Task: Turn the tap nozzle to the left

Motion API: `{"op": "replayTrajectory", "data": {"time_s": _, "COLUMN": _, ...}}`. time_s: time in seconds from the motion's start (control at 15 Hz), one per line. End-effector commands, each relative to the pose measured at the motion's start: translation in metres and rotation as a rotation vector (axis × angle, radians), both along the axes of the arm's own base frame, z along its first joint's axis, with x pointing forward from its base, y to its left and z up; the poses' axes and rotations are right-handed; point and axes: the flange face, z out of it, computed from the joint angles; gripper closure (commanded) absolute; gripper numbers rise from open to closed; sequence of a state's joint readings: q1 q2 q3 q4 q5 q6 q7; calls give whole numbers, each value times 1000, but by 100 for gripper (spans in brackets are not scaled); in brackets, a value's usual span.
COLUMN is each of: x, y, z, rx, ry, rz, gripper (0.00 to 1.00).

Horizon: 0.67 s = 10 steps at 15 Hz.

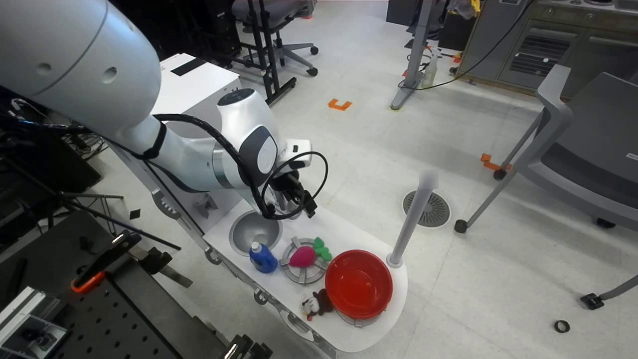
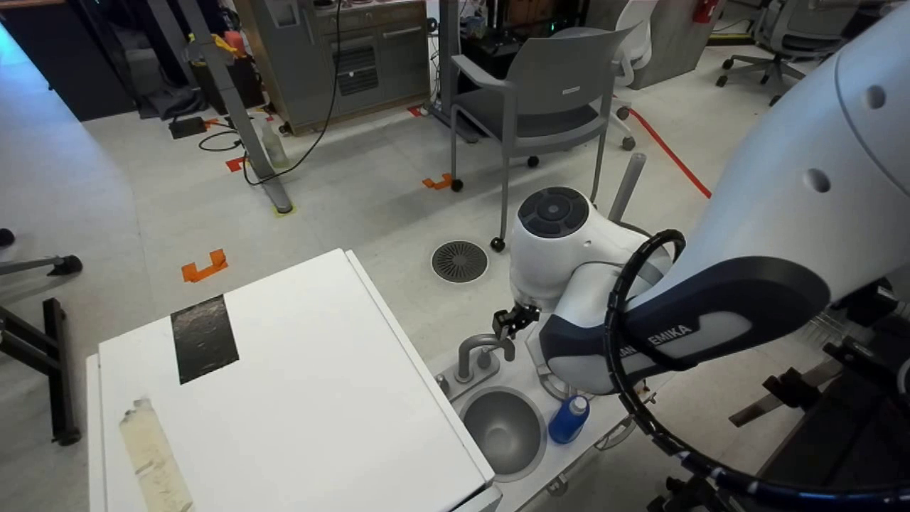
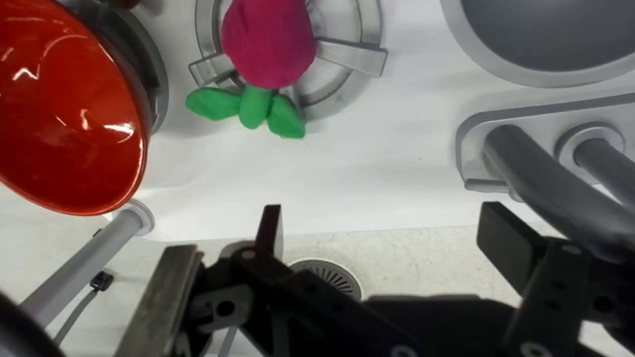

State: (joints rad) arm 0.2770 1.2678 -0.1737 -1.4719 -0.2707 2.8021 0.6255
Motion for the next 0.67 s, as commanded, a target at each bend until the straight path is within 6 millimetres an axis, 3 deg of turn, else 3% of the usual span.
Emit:
{"op": "replayTrajectory", "data": {"time_s": 0.0, "x": -2, "y": 12, "z": -9, "rx": 12, "ry": -28, "rz": 88, "gripper": 0}}
{"op": "replayTrajectory", "data": {"time_s": 0.4, "x": -14, "y": 14, "z": 1, "rx": 24, "ry": -26, "rz": 163, "gripper": 0}}
{"op": "replayTrajectory", "data": {"time_s": 0.6, "x": -31, "y": 19, "z": 4, "rx": 50, "ry": 7, "rz": 193, "gripper": 0}}
